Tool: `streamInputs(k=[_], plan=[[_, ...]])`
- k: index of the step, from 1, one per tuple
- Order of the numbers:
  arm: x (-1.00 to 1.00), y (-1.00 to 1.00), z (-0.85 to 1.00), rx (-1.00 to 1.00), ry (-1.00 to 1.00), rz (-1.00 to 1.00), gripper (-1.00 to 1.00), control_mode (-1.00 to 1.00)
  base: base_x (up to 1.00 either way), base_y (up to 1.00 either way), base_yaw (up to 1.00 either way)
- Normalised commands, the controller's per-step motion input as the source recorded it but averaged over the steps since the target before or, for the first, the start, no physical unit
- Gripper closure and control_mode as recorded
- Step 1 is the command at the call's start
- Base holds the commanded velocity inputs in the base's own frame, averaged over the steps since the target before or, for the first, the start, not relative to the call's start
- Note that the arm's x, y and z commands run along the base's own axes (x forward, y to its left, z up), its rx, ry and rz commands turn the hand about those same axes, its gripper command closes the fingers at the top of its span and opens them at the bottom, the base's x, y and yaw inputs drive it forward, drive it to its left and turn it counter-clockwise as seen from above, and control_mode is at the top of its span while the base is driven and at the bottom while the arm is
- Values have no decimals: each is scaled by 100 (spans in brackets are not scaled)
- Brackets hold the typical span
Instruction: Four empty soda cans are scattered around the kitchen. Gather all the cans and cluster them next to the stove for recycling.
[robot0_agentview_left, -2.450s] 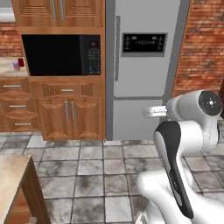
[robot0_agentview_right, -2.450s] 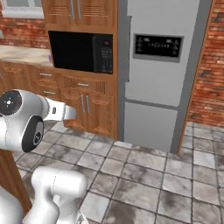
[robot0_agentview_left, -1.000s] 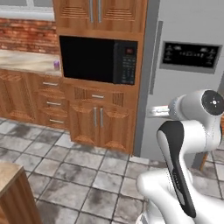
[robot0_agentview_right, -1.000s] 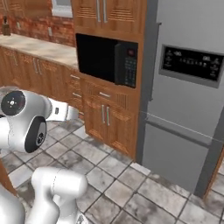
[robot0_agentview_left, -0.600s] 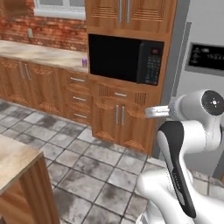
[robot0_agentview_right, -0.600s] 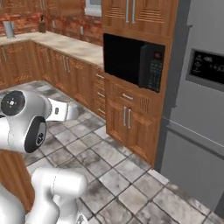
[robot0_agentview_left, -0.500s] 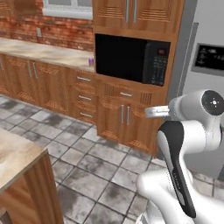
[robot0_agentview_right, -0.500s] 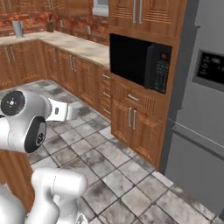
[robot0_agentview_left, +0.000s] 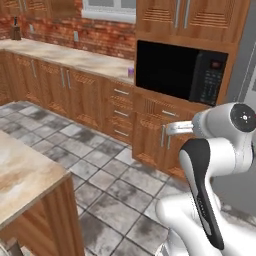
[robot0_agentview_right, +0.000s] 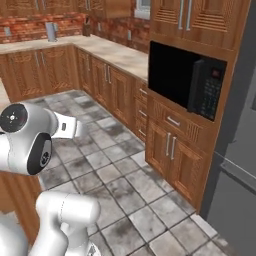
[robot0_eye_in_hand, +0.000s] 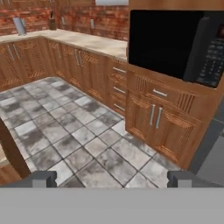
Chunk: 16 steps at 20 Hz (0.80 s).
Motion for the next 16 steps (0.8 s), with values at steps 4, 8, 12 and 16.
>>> streamInputs(k=[4,8,12,16], plan=[[0,0,0,0,0,0,-100,100,85,1,20],[0,0,0,0,0,0,-100,100,88,3,18],[0,0,0,0,0,0,-100,100,91,1,17],[0,0,0,0,0,0,-100,100,88,1,17]])
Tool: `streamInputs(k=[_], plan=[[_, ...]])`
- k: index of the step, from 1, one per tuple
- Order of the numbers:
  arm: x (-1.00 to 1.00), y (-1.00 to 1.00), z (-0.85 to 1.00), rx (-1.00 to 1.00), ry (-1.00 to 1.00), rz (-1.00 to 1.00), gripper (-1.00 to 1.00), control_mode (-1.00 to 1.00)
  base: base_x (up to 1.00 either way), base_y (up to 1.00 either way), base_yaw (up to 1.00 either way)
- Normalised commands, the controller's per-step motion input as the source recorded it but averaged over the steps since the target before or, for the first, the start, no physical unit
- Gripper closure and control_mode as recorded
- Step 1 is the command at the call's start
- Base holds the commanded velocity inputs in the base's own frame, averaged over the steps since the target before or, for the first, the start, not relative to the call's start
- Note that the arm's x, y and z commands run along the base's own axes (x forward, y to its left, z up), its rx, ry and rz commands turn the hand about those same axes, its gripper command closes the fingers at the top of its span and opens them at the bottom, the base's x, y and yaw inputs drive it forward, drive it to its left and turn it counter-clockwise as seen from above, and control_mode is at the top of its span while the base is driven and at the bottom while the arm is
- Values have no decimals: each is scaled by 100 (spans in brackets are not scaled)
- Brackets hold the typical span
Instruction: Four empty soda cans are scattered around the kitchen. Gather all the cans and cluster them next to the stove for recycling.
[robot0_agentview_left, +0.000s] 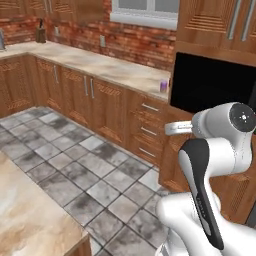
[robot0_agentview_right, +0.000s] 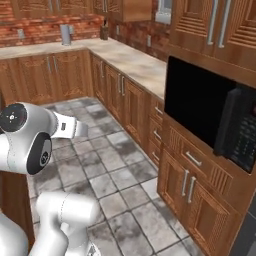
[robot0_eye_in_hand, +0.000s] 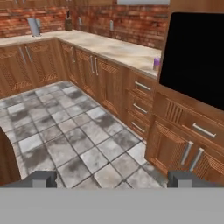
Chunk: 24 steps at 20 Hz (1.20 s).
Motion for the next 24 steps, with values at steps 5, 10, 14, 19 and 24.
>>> streamInputs(k=[5,10,14,19,24], plan=[[0,0,0,0,0,0,-100,100,85,0,16],[0,0,0,0,0,0,-100,100,88,0,16],[0,0,0,0,0,0,-100,100,89,0,16],[0,0,0,0,0,0,-100,100,90,0,14],[0,0,0,0,0,0,-100,100,93,0,9]])
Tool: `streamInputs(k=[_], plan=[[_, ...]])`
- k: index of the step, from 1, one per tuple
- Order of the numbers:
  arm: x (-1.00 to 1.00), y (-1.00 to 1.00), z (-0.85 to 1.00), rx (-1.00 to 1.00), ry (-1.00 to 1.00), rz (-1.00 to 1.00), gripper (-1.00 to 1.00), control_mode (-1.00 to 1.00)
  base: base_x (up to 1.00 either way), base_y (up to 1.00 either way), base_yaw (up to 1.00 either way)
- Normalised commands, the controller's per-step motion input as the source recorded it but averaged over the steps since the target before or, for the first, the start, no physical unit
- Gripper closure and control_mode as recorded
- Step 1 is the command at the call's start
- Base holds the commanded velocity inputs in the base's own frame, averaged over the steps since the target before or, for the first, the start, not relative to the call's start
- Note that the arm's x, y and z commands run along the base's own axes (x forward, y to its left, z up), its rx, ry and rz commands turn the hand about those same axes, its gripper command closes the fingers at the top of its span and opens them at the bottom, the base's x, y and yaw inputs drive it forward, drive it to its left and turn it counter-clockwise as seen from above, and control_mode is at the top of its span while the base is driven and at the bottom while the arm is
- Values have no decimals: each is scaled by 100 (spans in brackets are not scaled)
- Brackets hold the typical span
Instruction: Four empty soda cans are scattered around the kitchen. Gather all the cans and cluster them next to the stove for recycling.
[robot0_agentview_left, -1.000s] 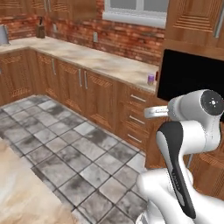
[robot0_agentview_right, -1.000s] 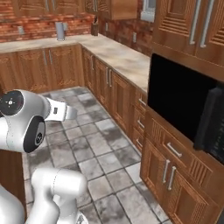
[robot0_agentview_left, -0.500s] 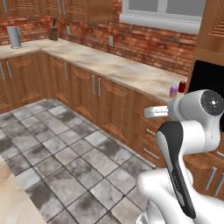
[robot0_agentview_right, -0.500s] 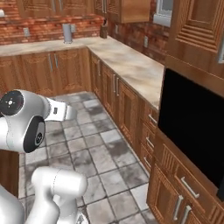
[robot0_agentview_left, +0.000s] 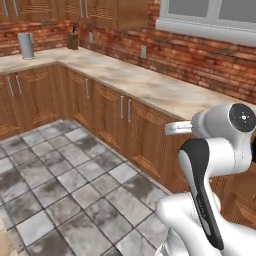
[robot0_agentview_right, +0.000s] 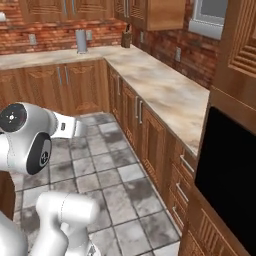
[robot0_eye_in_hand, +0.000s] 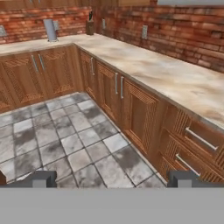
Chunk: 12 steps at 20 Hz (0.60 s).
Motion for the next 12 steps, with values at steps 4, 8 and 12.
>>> streamInputs(k=[4,8,12], plan=[[0,0,0,0,0,0,-100,100,93,7,5],[0,0,0,0,0,0,-100,100,98,19,3],[0,0,0,0,0,0,-100,100,88,16,1]])
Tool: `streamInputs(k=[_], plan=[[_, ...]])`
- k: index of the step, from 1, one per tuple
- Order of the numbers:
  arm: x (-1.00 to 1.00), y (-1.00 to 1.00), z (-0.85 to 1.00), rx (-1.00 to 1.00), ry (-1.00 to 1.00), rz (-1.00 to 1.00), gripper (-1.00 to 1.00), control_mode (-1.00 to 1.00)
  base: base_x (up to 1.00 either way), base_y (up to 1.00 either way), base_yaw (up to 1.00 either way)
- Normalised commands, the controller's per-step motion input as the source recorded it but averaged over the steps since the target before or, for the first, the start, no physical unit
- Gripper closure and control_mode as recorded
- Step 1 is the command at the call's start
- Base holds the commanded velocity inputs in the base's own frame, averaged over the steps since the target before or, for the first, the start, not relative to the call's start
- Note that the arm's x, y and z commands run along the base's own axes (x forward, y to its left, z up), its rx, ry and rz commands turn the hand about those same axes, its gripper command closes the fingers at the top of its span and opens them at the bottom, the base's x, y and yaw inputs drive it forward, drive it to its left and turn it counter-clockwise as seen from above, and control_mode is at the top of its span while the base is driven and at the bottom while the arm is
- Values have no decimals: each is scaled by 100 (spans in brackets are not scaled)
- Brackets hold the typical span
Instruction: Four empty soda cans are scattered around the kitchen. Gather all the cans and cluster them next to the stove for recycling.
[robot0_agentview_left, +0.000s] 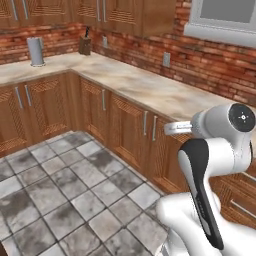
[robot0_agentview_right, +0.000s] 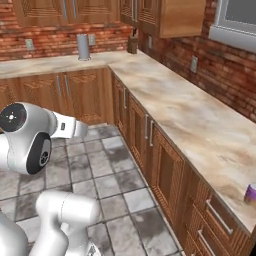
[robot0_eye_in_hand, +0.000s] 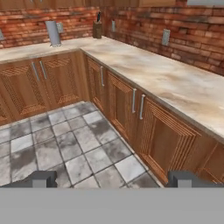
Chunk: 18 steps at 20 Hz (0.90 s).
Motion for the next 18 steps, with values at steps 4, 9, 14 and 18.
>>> streamInputs(k=[4,9,14,18], plan=[[0,0,0,0,0,0,-100,100,71,20,1],[0,0,0,0,0,0,-100,100,51,25,1],[0,0,0,0,0,0,-100,100,41,10,-3],[0,0,0,0,0,0,-100,100,26,0,-27]])
